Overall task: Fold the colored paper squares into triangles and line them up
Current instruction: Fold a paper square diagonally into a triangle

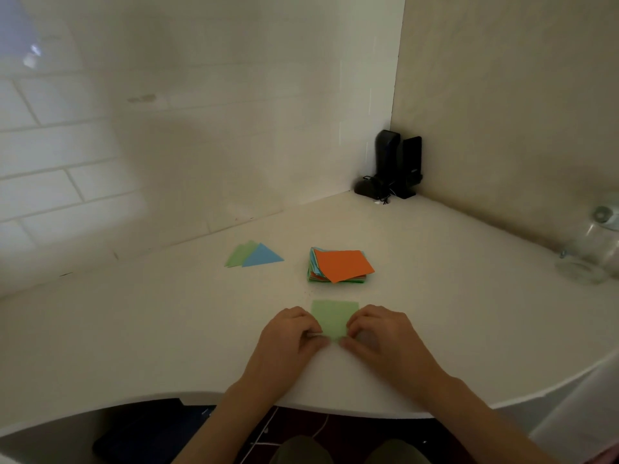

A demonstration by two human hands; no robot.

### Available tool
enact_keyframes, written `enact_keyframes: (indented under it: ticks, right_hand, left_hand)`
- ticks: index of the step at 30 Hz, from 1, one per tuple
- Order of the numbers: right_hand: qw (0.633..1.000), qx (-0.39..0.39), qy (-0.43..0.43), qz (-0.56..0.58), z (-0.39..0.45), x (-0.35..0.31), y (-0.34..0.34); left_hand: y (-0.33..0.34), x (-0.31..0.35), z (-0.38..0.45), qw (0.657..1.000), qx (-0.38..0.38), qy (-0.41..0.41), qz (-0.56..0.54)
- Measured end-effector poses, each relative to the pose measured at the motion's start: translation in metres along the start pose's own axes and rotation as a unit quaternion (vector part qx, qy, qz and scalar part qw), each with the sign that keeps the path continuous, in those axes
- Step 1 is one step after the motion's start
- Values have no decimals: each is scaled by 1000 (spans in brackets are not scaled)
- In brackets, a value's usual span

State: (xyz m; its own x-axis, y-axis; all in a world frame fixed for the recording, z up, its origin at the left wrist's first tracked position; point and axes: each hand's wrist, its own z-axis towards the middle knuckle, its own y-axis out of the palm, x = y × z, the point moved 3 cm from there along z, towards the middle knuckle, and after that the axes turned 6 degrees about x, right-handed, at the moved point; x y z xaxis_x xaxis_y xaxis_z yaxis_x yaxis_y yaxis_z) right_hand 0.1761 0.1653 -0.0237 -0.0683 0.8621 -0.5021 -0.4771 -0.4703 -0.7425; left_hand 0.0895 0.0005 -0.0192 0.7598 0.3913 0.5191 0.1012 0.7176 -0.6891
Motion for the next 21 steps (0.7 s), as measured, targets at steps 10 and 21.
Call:
enact_keyframes:
  ticks: [10,21]
  right_hand:
    - [993,71,54,-71,0,-3,12]
    - [992,42,105,59,6,4,5]
  left_hand:
    - [6,0,0,976,-6,-121,182]
    - [4,-9,0,977,-19,-172,127]
